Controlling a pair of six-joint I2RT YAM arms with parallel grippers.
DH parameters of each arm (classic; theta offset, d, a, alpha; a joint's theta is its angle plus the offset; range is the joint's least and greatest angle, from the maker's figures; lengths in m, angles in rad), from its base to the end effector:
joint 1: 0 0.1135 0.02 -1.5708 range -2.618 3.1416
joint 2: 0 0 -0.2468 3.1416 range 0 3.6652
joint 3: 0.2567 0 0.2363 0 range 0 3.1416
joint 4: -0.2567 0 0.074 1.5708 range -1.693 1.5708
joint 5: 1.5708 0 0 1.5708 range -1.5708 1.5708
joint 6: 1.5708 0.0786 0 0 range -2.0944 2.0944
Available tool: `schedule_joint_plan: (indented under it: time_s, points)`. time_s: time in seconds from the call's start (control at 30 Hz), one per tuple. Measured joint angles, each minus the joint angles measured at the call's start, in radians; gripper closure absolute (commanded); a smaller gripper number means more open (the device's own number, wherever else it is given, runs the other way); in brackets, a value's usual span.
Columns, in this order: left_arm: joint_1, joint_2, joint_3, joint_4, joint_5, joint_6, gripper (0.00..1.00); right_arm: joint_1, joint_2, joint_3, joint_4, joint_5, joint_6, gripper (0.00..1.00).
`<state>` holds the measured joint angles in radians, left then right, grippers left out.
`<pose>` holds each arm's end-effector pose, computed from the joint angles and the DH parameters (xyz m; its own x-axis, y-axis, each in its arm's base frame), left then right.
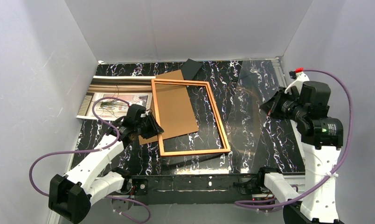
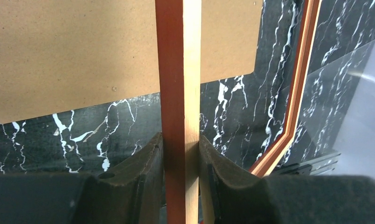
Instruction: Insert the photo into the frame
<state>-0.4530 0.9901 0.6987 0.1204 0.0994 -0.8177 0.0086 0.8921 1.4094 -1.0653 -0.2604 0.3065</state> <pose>0.2400 -0.1255 0.2857 -0.4865 -0.5706 -0.6616 0.2464 0.6370 -0.7305 0.1619 0.0216 0.3927 -0.5655 0.2867 -0.7733 -0.0602 0.9208 0.3854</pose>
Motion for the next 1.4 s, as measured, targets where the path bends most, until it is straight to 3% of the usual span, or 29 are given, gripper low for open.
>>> schedule_joint_plan:
  time_s: [0.17, 0.4, 0.87, 1.2, 1.4]
  points:
    - [0.0, 0.003, 0.0, -0.027, 0.038, 0.093, 0.99, 0.0, 0.008, 0.146, -0.043, -0.017, 0.008, 0.99]
    - [-0.003, 0.088, 0.003, -0.023, 0.154, 0.164, 1.0, 0.0, 0.008, 0.248, -0.053, -0.069, 0.025, 0.99]
    - [-0.165, 0.262, 0.019, 0.113, 0.028, 0.063, 1.0, 0.0, 0.006, 0.065, -0.008, -0.158, 0.045, 0.99]
    - [-0.254, 0.448, 0.118, 0.196, -0.044, 0.006, 1.0, 0.0, 0.0, 0.013, 0.028, -0.189, 0.045, 0.99]
    - [-0.317, 0.578, 0.263, 0.197, -0.079, -0.01, 1.0, 0.0, -0.003, 0.013, 0.029, -0.183, 0.045, 0.99]
